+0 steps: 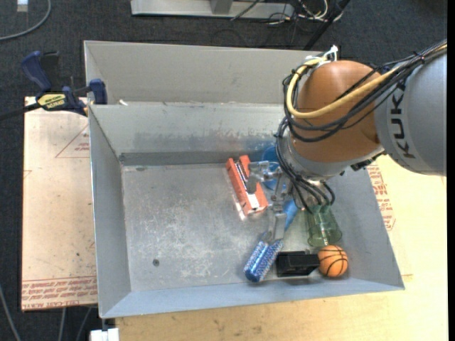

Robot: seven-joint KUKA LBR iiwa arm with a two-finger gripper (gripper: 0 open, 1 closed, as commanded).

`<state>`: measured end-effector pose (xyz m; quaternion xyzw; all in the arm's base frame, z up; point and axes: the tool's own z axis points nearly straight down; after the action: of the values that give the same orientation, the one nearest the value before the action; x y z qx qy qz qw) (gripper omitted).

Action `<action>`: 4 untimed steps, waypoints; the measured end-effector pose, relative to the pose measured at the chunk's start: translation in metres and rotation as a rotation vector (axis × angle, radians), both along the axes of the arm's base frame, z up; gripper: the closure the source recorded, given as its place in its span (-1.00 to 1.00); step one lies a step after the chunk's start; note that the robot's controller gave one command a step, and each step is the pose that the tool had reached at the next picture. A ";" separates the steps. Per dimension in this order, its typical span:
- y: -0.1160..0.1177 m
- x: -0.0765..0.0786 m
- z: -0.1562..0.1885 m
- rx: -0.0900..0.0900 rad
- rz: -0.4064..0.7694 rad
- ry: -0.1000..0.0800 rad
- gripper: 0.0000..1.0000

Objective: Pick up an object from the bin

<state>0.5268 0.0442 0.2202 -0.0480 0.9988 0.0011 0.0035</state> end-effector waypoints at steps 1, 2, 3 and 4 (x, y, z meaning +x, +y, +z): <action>0.002 -0.015 -0.051 -0.004 0.242 0.002 -1.00; -0.006 -0.017 -0.080 0.000 0.284 0.009 -1.00; -0.017 -0.016 -0.079 -0.001 0.040 0.005 -1.00; -0.020 -0.019 -0.081 -0.001 0.057 0.000 -1.00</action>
Offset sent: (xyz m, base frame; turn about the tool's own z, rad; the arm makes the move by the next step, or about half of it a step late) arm -0.0108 -0.0388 -0.0981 0.0169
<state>0.5080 0.0241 0.1391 -0.0763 0.9971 0.0009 0.0035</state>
